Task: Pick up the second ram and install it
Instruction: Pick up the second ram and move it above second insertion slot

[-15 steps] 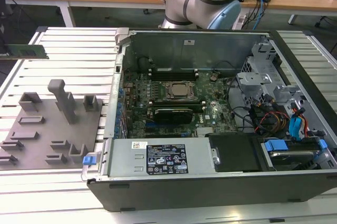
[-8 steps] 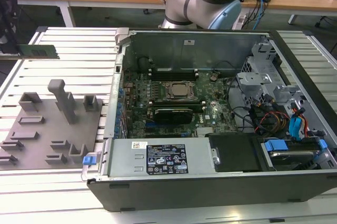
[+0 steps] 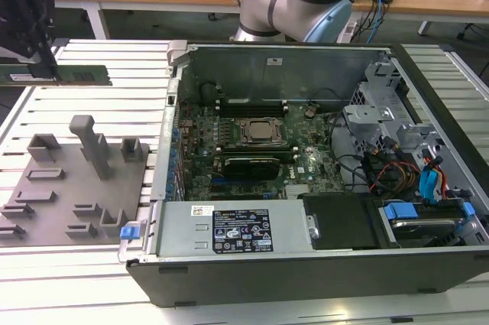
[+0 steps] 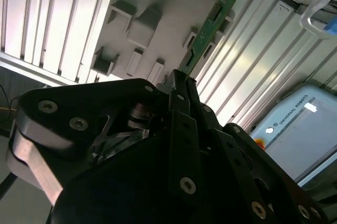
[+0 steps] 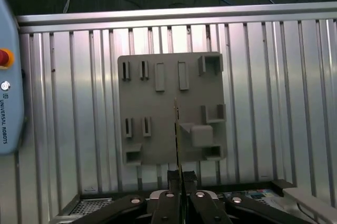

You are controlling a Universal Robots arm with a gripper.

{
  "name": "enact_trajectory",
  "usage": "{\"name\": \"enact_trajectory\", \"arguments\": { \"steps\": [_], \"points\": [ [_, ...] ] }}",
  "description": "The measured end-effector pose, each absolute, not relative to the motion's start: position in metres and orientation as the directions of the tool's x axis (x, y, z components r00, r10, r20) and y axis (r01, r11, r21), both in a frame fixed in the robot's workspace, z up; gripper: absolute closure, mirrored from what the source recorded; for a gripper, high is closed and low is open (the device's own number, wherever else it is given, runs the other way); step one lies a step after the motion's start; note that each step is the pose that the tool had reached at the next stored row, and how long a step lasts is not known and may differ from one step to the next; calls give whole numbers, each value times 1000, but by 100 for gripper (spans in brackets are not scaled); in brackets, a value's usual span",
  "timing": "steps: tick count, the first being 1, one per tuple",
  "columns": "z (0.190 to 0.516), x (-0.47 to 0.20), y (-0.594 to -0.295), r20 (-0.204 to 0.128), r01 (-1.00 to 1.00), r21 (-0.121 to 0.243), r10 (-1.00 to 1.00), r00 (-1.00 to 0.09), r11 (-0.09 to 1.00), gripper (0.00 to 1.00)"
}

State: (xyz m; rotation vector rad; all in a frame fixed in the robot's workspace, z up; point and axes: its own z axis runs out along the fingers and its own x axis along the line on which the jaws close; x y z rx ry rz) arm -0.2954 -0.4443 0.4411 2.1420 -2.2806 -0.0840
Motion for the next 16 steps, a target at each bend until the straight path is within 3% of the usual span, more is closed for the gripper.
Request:
{"name": "enact_trajectory", "arguments": {
  "steps": [16],
  "points": [
    [441,-229,-444,-28,-997,48,-998,-63,62,87]
  ]
}}
